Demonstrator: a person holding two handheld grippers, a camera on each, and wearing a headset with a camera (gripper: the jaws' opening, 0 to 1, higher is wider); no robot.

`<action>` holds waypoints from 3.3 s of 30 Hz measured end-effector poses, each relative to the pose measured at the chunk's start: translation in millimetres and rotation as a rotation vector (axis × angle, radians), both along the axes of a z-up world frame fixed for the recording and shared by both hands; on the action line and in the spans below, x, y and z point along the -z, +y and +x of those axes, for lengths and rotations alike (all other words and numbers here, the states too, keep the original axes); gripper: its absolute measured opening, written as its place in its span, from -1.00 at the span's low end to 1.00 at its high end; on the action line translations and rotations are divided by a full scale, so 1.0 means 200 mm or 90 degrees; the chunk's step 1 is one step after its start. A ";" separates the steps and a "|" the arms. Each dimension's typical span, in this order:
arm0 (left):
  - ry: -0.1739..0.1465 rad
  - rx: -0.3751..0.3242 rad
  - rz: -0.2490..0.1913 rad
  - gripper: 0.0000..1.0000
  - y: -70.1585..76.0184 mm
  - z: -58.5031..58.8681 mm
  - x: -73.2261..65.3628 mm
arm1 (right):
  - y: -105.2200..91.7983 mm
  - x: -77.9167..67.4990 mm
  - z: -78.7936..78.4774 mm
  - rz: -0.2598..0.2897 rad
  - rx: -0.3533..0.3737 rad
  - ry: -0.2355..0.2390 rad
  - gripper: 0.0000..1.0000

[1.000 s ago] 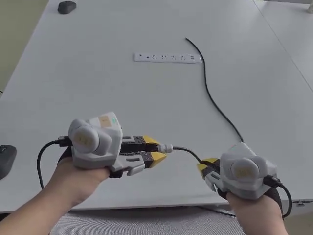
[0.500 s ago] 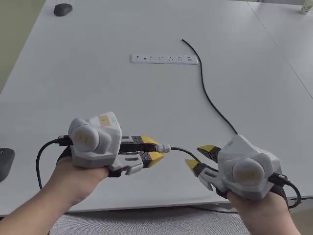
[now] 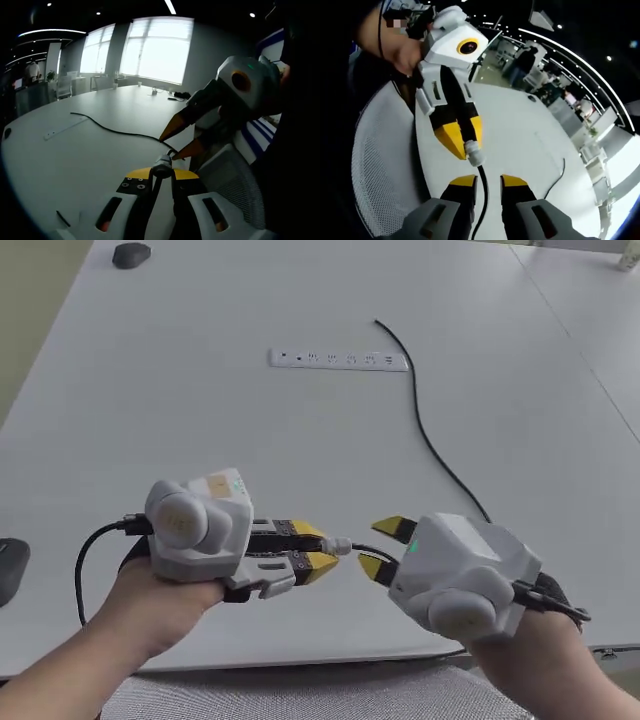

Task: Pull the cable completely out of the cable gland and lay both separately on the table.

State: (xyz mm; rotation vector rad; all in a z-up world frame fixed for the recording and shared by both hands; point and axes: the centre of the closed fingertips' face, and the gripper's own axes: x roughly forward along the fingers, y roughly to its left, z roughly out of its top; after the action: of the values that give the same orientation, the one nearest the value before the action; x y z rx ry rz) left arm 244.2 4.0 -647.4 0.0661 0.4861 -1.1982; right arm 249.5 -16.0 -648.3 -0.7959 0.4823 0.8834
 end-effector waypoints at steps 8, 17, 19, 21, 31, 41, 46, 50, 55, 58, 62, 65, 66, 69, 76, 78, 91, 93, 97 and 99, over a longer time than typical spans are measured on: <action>0.005 0.004 -0.002 -0.70 -0.01 -0.01 0.02 | 0.04 0.04 0.00 -0.014 -0.017 0.008 -0.82; 0.012 0.007 -0.004 -0.70 -0.01 0.00 0.03 | 0.04 0.07 0.00 -0.023 -0.015 0.012 -0.97; 0.012 0.008 -0.003 -0.70 -0.01 0.00 0.03 | 0.04 0.07 0.00 -0.024 -0.014 0.014 -0.98; 0.010 0.008 -0.003 -0.70 -0.01 0.00 0.03 | 0.04 0.07 0.01 -0.023 -0.010 0.013 -0.98; 0.004 0.008 -0.002 -0.70 -0.01 0.01 0.03 | 0.03 0.09 0.03 0.001 0.021 0.027 -0.99; -0.005 0.004 -0.001 -0.70 0.00 0.03 0.02 | -0.03 0.11 0.06 0.044 0.077 0.056 -0.99; -0.006 0.004 0.000 -0.70 0.00 0.03 0.02 | -0.08 0.15 0.07 0.060 0.116 0.078 -1.00; -0.007 0.004 -0.001 -0.70 0.00 0.04 0.02 | -0.13 0.18 0.08 0.085 0.162 0.102 -1.00; -0.008 0.003 -0.001 -0.70 0.00 0.04 0.01 | -0.20 0.24 0.10 0.118 0.226 0.134 -0.99; -0.008 0.002 -0.001 -0.70 0.00 0.05 0.01 | -0.23 0.28 0.10 0.131 0.252 0.148 -0.99; -0.009 -0.002 -0.001 -0.70 0.00 0.05 0.01 | -0.28 0.34 0.10 0.165 0.311 0.182 -0.99; -0.010 -0.002 0.001 -0.70 0.00 0.04 0.02 | -0.31 0.39 0.09 0.192 0.351 0.215 -0.99; -0.011 -0.001 0.003 -0.70 0.00 0.04 0.02 | -0.31 0.40 0.09 0.201 0.361 0.222 -0.99; -0.014 0.001 0.008 -0.70 0.00 0.04 0.02 | -0.33 0.44 0.08 0.212 0.384 0.237 -0.99; -0.014 -0.001 0.010 -0.70 0.00 0.04 0.02 | -0.31 0.44 0.06 0.201 0.373 0.233 -0.98; -0.014 -0.001 0.010 -0.70 0.01 0.04 0.02 | -0.31 0.44 0.06 0.194 0.363 0.231 -0.98; -0.017 -0.009 0.006 -0.70 0.02 0.04 0.02 | -0.31 0.38 0.03 0.153 0.308 0.189 -0.96; -0.018 -0.009 0.005 -0.70 0.02 0.04 0.01 | -0.30 0.36 0.03 0.155 0.302 0.182 -0.93; -0.017 -0.006 0.007 -0.70 0.02 0.04 0.02 | -0.28 0.32 0.02 0.145 0.278 0.173 -0.81; -0.018 -0.006 0.007 -0.70 0.02 0.04 0.02 | -0.27 0.30 0.01 0.145 0.269 0.169 -0.73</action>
State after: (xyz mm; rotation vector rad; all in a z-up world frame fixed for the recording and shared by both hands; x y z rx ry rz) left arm 251.7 8.4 -651.0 0.0897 0.4676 -1.1840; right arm 251.6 -69.6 -708.2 -0.3485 0.7379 0.6346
